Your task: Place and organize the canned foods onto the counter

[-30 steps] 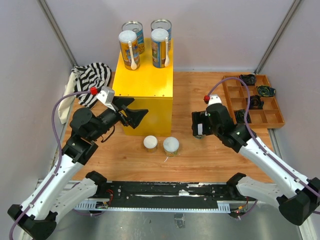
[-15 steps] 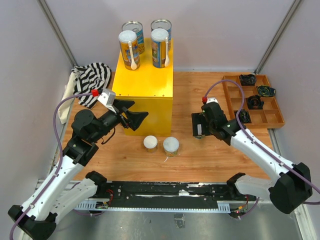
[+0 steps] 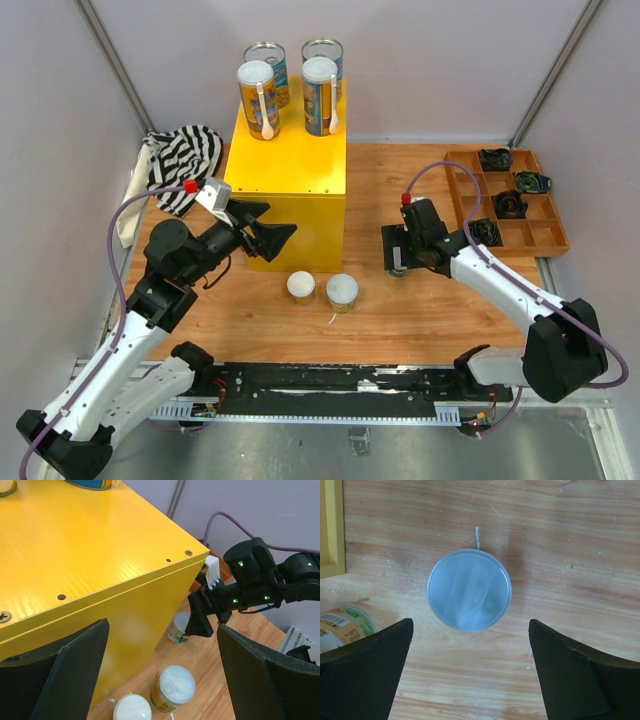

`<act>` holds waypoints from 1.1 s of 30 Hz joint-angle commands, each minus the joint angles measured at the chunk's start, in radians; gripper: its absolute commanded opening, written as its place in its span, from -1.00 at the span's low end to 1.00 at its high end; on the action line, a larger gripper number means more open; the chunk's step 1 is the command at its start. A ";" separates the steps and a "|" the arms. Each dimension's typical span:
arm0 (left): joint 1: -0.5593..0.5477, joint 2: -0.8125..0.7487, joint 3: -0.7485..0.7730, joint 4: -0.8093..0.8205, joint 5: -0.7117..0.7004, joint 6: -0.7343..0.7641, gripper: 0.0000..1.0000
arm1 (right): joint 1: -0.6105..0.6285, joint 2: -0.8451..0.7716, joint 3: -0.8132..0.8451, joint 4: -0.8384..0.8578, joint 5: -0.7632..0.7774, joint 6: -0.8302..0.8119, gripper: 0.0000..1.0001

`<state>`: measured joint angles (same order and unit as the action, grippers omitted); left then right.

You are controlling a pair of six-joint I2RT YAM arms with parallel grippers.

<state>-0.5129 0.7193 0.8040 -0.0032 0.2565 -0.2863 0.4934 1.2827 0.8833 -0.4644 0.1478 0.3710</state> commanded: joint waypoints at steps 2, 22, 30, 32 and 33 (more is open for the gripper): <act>-0.005 -0.011 -0.015 0.014 -0.007 -0.008 0.88 | -0.039 0.034 -0.007 0.031 -0.045 -0.023 0.96; -0.006 -0.007 -0.025 0.014 -0.013 -0.008 0.88 | -0.059 0.140 0.014 0.077 -0.093 -0.065 0.69; -0.006 -0.006 -0.020 0.007 -0.013 -0.011 0.88 | -0.061 0.159 0.023 0.099 -0.105 -0.090 0.41; -0.006 -0.007 -0.017 0.004 -0.013 -0.011 0.88 | -0.061 0.157 0.023 0.103 -0.109 -0.095 0.25; -0.005 -0.009 -0.016 0.003 -0.015 -0.011 0.88 | -0.061 0.154 0.023 0.104 -0.109 -0.098 0.18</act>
<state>-0.5129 0.7197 0.7849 -0.0032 0.2440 -0.2939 0.4477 1.4322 0.8864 -0.3820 0.0502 0.2981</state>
